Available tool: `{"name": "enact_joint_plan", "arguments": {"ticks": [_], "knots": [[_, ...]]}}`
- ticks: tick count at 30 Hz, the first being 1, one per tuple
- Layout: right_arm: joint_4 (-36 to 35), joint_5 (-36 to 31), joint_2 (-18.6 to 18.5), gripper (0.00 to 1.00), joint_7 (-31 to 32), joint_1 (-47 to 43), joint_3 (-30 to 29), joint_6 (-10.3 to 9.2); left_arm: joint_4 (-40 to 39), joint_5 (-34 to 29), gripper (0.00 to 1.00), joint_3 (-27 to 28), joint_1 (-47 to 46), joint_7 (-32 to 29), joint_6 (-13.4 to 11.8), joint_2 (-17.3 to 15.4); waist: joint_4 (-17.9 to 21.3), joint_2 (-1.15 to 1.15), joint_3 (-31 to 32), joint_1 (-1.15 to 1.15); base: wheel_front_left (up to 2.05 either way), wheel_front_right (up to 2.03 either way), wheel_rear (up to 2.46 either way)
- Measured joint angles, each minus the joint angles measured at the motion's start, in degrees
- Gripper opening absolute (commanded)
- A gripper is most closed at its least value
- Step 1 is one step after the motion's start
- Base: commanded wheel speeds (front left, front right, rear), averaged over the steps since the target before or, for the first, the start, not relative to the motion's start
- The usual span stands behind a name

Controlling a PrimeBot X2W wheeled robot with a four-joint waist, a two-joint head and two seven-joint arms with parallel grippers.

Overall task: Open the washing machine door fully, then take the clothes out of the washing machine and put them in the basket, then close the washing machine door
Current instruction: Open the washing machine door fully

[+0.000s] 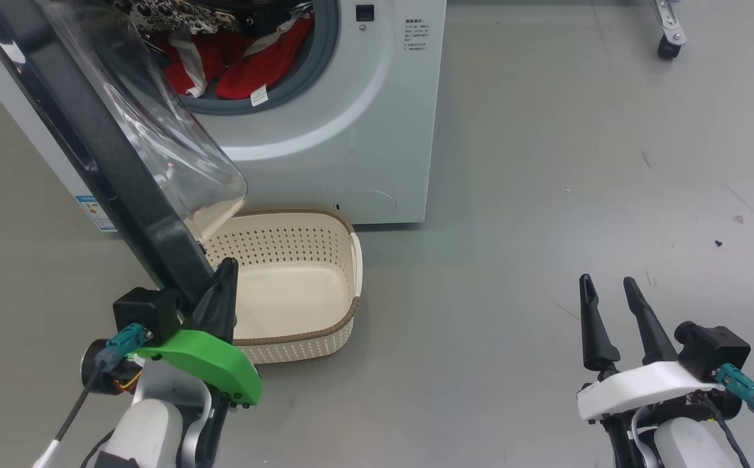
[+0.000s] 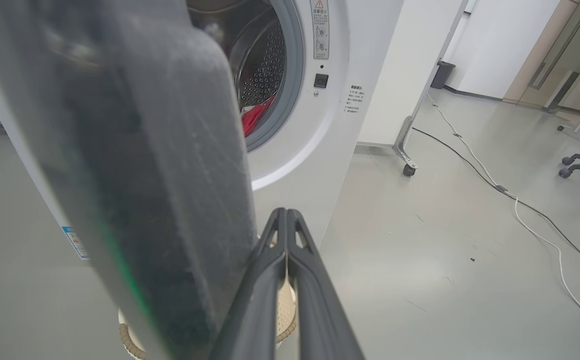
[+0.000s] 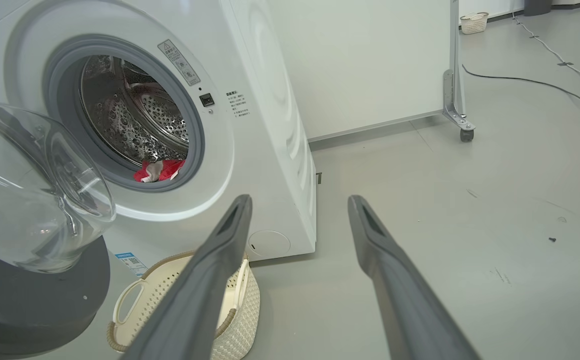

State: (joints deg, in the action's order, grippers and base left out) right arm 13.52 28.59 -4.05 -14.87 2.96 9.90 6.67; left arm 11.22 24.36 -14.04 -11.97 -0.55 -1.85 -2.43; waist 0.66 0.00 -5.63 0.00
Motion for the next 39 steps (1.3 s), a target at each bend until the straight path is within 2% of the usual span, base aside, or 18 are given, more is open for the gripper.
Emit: {"name": "enact_joint_plan", "arguments": {"ticks": [26,39], "knots": [[0.71,0.0,0.33,1.0,0.0,-1.1,0.2,0.3,2.82,1.63,0.0,0.9,0.01,1.99,-0.36,0.56,-8.75,0.0,1.57,0.0,0.0,0.0,0.0],[0.69,-0.08,0.42,1.0,0.01,-1.09,0.75,0.31,2.93,2.88,0.0,4.41,0.02,3.22,-1.24,0.52,-12.12,0.0,0.0,0.0,0.0,0.0,0.0]]}}
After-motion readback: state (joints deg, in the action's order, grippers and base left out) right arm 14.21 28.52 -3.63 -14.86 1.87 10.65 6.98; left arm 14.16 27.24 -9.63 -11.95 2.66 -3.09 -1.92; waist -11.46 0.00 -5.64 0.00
